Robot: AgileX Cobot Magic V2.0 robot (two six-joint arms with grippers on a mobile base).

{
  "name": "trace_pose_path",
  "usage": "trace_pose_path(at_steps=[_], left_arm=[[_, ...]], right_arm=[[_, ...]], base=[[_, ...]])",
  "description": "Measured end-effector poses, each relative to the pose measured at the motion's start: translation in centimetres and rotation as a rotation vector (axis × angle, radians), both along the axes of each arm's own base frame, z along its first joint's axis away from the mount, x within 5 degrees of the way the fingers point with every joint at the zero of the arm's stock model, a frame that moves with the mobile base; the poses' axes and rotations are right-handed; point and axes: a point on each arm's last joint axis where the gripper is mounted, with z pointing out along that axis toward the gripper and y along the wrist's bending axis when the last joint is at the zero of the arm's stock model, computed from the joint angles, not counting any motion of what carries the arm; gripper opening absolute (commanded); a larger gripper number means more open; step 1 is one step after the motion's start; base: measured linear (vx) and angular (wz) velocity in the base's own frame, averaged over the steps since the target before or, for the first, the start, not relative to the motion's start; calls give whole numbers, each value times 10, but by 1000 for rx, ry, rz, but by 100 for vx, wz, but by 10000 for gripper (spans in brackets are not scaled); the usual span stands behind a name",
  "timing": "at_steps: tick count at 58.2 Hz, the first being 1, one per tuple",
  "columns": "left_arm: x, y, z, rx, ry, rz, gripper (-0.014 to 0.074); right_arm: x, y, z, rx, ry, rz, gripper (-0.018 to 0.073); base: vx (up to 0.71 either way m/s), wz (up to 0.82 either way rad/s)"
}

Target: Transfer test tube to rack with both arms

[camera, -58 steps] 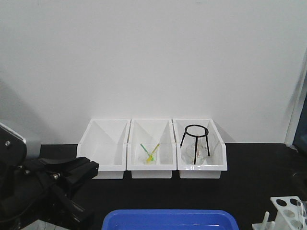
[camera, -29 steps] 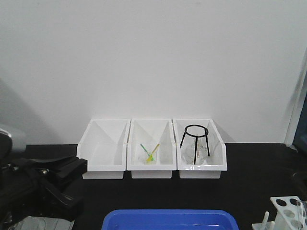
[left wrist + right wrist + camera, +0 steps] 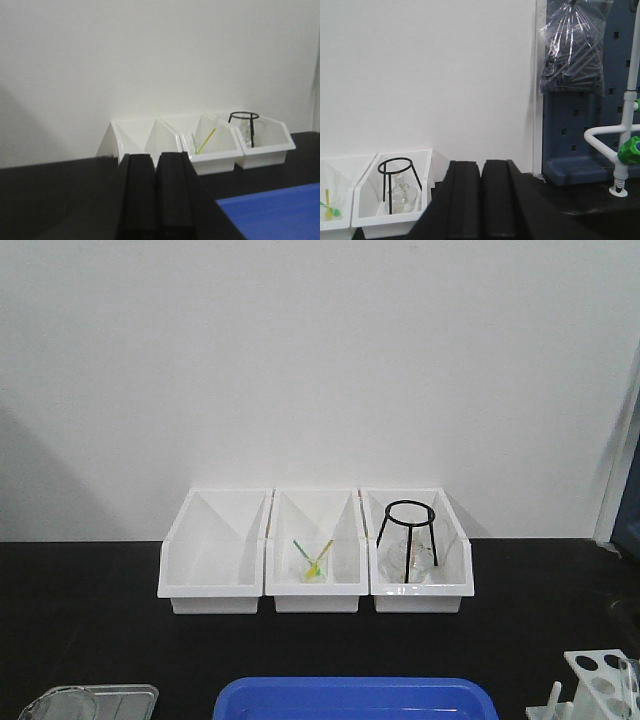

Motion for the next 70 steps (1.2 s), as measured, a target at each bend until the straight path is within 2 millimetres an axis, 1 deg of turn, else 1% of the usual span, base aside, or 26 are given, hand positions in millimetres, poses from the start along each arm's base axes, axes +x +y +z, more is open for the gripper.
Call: trace_pose_path(at_steps=[5,7,18,30,70], left_arm=[[-5,2,-25,-4,36,28,-6],[-5,3,-31,8,59,36,-6],[-6,4,-43,148,145,53,-6],[-6,4,-45,183,160,56,-6],[-6,4,-45,186,160,57,-6]], right_arm=[[0,0,0,0,1,0,-10],[0,0,0,0,3,-2,-10],[0,0,0,1,5,-3,-10],[0,0,0,1,5,-3,-10],[0,0,0,1,5,-3,-10]], base=[[0,0],[0,0],[0,0],[0,0],[0,0]])
